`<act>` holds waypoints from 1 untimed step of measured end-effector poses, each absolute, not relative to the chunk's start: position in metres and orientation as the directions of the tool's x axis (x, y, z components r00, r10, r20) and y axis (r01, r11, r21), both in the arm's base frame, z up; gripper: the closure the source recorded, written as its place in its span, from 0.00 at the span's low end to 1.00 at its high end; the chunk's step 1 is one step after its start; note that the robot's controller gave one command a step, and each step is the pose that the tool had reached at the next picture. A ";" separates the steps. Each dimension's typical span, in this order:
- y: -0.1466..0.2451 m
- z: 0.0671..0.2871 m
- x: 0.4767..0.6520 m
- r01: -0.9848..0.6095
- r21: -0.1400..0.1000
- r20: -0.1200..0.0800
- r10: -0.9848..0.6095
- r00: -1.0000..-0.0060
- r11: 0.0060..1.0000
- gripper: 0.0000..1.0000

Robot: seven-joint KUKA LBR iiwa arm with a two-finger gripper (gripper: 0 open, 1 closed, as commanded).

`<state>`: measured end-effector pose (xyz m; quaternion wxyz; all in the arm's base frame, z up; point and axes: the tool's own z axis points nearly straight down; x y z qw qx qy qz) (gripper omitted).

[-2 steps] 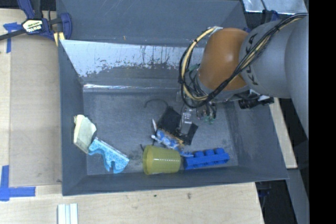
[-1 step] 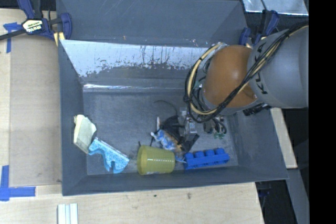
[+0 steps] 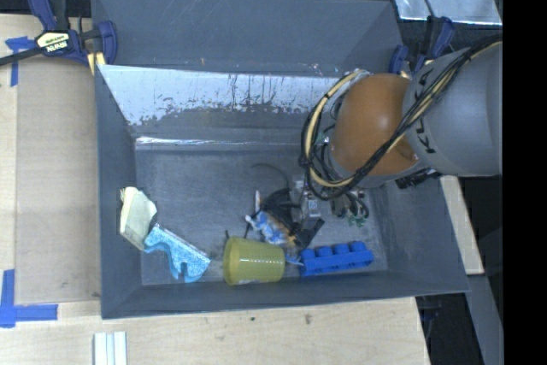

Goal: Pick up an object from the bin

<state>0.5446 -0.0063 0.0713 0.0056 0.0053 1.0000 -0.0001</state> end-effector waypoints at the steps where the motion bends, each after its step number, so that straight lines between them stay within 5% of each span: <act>1: 0.000 0.206 0.530 0.011 0.000 -0.015 0.011 -1.000 1.000 1.00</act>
Offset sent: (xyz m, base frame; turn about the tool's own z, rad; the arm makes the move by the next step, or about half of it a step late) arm 0.0000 0.0000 0.0000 0.0000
